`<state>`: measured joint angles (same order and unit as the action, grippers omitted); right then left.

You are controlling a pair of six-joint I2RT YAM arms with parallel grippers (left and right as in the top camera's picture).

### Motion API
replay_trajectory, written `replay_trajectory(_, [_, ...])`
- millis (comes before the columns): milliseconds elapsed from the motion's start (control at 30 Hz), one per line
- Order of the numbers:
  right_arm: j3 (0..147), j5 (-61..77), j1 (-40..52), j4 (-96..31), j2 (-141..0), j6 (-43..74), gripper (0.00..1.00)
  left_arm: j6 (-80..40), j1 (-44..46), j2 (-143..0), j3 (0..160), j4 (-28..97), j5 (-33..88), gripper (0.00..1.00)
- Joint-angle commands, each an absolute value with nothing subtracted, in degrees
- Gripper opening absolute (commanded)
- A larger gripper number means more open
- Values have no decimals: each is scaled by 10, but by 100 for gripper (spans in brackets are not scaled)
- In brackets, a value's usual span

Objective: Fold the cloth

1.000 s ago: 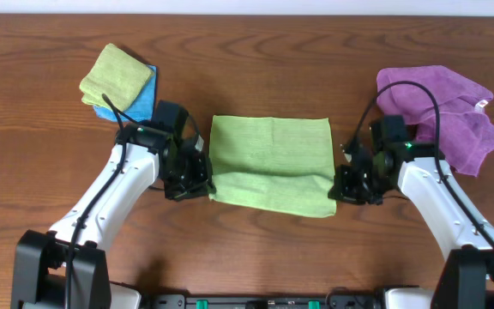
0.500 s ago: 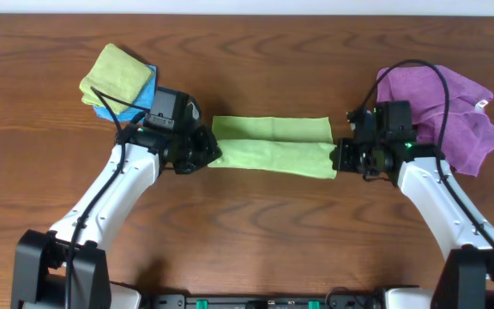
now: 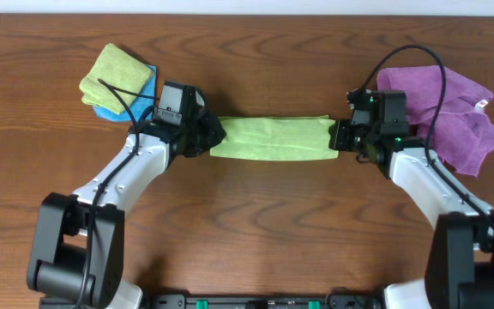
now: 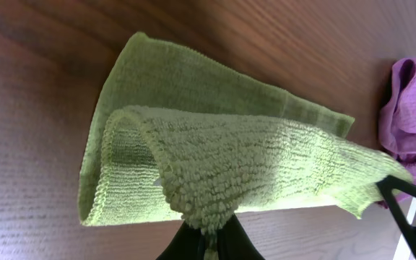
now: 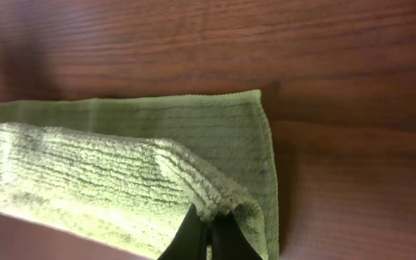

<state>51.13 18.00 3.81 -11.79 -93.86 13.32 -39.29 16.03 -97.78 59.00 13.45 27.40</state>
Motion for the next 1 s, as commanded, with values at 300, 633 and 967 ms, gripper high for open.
replay_trajectory(300, [511,123,34,-68,-980,147,1,-404,161,-1032,589,100,263,6])
replay_trajectory(633, [511,105,34,-39,-988,147,11,-406,161,-1039,589,95,253,6])
replay_trajectory(967, [513,138,35,-33,-978,148,82,-407,152,-1030,599,92,266,34])
